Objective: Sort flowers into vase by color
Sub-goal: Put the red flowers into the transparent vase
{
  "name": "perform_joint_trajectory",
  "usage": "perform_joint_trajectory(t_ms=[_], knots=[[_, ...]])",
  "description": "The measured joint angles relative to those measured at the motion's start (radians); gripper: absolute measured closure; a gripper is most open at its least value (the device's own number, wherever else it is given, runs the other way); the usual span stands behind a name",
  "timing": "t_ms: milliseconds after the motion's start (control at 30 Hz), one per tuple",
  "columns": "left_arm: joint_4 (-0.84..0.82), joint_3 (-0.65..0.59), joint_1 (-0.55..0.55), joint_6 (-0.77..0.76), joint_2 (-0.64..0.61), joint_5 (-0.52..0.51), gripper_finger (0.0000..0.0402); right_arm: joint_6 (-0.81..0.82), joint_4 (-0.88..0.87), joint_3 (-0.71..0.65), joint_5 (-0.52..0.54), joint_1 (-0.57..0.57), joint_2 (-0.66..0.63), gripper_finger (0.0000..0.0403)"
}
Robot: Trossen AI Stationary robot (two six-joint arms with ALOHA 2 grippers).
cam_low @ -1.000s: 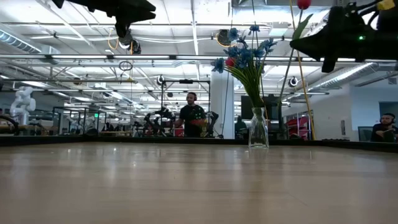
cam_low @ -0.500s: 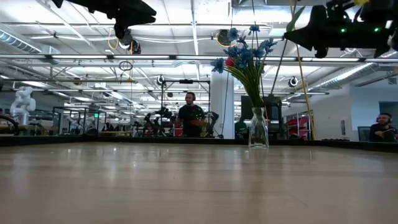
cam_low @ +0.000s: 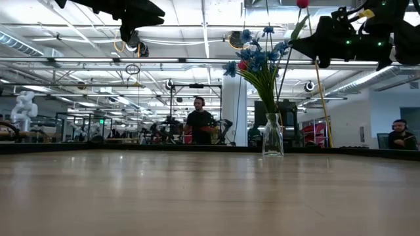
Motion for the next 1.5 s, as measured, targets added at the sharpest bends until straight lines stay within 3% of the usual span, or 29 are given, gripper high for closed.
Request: perform_joint_trajectory(t_ms=[367, 1500], knots=[[0.000, 0.000, 0.000, -0.026, 0.000, 0.000, 0.0304, -0.080, 0.022, 0.001, 0.002, 0.000, 0.067, 0.0403], [-0.010, 0.000, 0.000, -0.025, 0.040, -0.042, 0.0304, -0.002, 0.120, 0.000, -0.052, 0.002, 0.443, 0.0399]])
